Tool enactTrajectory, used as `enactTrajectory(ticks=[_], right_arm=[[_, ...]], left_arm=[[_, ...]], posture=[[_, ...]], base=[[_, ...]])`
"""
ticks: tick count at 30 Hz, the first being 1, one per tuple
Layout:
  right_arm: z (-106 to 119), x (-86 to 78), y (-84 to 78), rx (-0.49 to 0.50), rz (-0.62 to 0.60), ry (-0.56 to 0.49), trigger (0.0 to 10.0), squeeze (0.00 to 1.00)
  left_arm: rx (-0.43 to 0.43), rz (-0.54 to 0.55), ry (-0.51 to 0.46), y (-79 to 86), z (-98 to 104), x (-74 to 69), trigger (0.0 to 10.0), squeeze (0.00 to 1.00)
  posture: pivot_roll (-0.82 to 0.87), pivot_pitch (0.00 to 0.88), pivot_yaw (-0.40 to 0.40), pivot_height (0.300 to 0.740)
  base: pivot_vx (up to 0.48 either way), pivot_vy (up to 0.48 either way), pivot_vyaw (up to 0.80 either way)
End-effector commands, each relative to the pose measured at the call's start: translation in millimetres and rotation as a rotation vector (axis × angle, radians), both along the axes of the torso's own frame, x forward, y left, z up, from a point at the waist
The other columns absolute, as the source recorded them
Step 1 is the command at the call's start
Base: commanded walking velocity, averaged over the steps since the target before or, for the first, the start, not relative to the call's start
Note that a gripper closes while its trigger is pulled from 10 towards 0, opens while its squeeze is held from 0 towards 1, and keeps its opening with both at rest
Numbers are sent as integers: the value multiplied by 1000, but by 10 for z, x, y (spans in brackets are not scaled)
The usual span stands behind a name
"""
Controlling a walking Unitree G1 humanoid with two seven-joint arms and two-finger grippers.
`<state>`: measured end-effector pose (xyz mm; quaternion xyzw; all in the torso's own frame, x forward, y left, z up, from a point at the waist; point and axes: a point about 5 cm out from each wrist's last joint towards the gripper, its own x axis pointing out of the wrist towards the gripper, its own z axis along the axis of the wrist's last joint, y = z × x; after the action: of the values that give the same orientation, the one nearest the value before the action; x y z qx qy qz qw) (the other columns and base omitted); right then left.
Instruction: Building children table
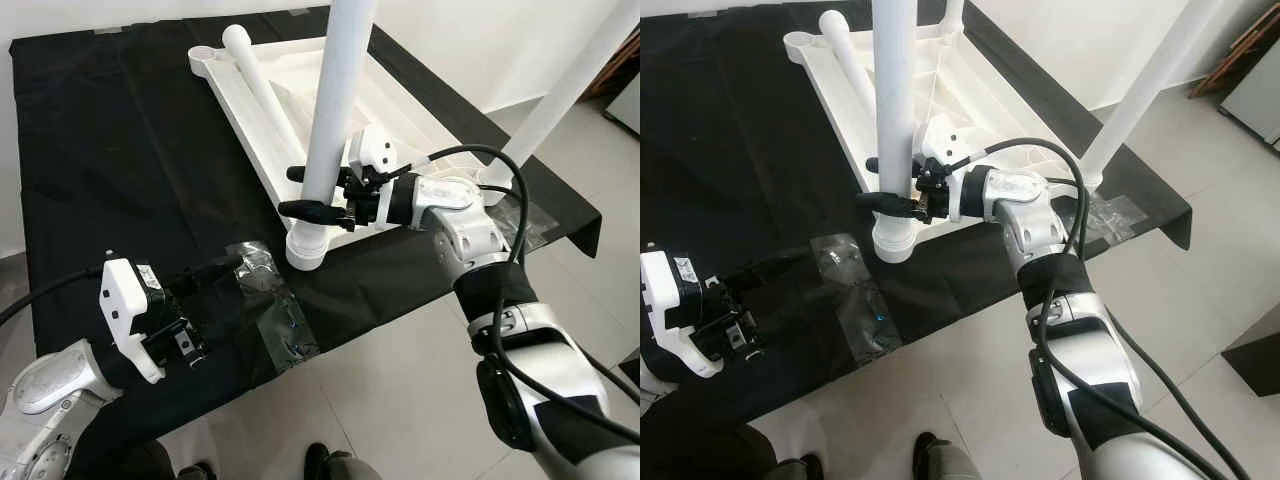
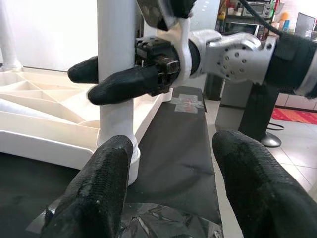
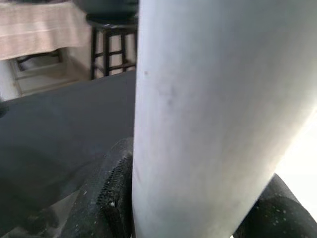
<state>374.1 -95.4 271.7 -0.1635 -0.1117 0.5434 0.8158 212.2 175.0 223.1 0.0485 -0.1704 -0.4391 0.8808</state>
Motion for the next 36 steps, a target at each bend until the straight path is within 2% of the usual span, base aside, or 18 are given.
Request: enactTrajectory(ticks=[1, 2, 3, 4, 6, 9, 16, 17, 19, 20, 21, 22, 24, 27, 28, 29, 33, 36], right_arm=[[-99, 60, -157, 14, -148, 27, 0, 0], [-370, 129, -252, 172, -660, 101, 0, 0], [-741, -90, -138, 115, -750, 143, 0, 0], [-741, -90, -138, 115, -750, 143, 0, 0], [-1116, -477, 83, 67, -781, 207, 0, 0], [-1217, -618, 236, 61, -746, 246, 0, 0], [-1046, -400, 170, 93, -758, 213, 0, 0], [-1004, -349, 181, 98, -731, 220, 10000, 0], [-981, -333, 214, 95, -697, 234, 10000, 0], [-933, -309, 236, 100, -672, 240, 10000, 973], [-861, -273, 258, 106, -630, 237, 10000, 1000], [-861, -273, 258, 106, -630, 237, 10000, 1000], [-510, -263, 305, 179, -503, 191, 10000, 1000], [-351, -258, 318, 162, -359, 142, 10000, 980], [-300, -254, 316, 144, -297, 117, 10000, 0], [-300, -254, 316, 144, -297, 117, 10000, 0], [-147, -256, 206, -10, 36, 53, 10000, 0], [-154, -224, 132, -96, 111, 47, 10000, 0]], left_arm=[[9, -15, 11, -26, -33, -26, 10000, 0], [14, -15, 13, -13, -40, -30, 10000, 0], [16, -16, 14, -12, -42, -29, 10000, 0], [16, -16, 14, -12, -42, -29, 10000, 0], [23, -19, 15, -3, -45, -14, 10000, 0], [29, -23, 14, 10, -44, 5, 10000, 0], [28, -38, 2, 0, -21, 66, 10000, 0], [29, -42, 0, -6, -20, 70, 10000, 0], [31, -43, 0, -5, -22, 70, 10000, 0], [33, -39, 0, 8, -23, 70, 10000, 0], [34, -34, -1, 21, -16, 72, 10000, 0], [34, -34, -1, 21, -16, 72, 10000, 0], [34, -29, -7, 30, 2, 75, 10000, 0], [32, -29, -7, 24, -3, 72, 10000, 0], [32, -29, -6, 22, -8, 70, 10000, 0], [32, -29, -6, 22, -8, 70, 10000, 0], [26, -30, -1, 6, -16, 51, 10000, 0], [26, -30, -2, 4, -3, 49, 10000, 0]], posture=[[53, 274, -147, 740], [50, 266, -144, 740], [47, 259, -132, 740], [47, 259, -132, 740], [54, 255, -114, 740], [43, 244, -102, 740], [41, 215, -93, 740], [49, 205, -88, 740], [51, 203, -86, 740], [51, 203, -79, 740], [51, 205, -81, 740], [51, 205, -81, 740], [48, 211, -87, 740], [46, 216, -89, 740], [46, 216, -89, 740], [46, 216, -89, 740], [71, 233, -82, 740], [82, 237, -82, 740]], base=[[0, 0, 0], [0, 0, 0], [0, 0, 0], [0, 0, 0], [0, 0, 0], [0, 0, 0], [0, 0, 0], [0, 0, 0], [0, 0, 0], [0, 0, 0], [0, 0, 0], [0, 0, 0], [0, 0, 0], [0, 0, 0], [0, 0, 0], [0, 0, 0], [0, 0, 0], [0, 0, 0]])
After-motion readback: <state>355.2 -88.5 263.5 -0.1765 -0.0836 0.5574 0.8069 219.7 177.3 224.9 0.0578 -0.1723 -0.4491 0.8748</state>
